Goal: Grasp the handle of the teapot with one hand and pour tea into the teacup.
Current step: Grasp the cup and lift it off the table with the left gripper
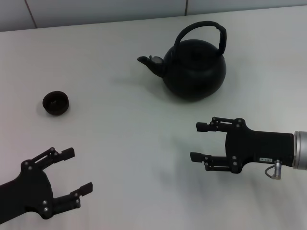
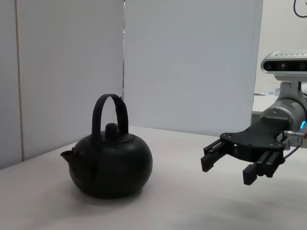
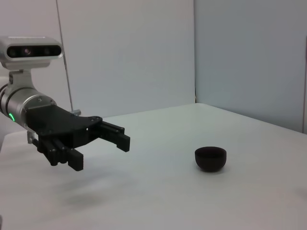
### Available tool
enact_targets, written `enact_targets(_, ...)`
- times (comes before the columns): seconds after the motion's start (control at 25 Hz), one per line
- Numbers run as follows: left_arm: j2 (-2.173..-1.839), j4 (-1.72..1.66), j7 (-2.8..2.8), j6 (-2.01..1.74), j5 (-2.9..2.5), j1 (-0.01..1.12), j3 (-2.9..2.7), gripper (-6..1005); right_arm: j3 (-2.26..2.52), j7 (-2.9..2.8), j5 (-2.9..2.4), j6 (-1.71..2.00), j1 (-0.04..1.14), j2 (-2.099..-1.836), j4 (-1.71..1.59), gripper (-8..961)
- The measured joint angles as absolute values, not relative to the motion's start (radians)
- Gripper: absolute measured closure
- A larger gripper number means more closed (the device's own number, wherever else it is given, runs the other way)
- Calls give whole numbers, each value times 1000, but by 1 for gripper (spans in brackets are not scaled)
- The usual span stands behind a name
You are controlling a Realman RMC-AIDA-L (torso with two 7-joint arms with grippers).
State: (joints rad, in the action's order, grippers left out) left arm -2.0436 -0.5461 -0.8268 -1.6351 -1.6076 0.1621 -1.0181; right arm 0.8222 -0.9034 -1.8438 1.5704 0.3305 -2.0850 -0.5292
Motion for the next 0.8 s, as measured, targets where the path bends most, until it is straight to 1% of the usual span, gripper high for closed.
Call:
enact_targets(0.44,-2044,-554,-823,-1626,-1606,170,-1017,140,822,-903,-1844,1564,342,-2086,-529,216)
enact_targets(0.52,-2050,-553,-795,-1617,-1602,171,-1001,141,822,-904,-1838,1562,346,-2086,-525,216)
enact_targets(0.64,-2068,-540,-717,-1600,-1598,171,-947,142,822,-903,-1821,1561,357,-2086,-510,215)
enact_targets(0.8,-2072,-478,-668,-1590,-1566,194,-913,144,822,-902,-1797,1561,366,-2086,-496,215)
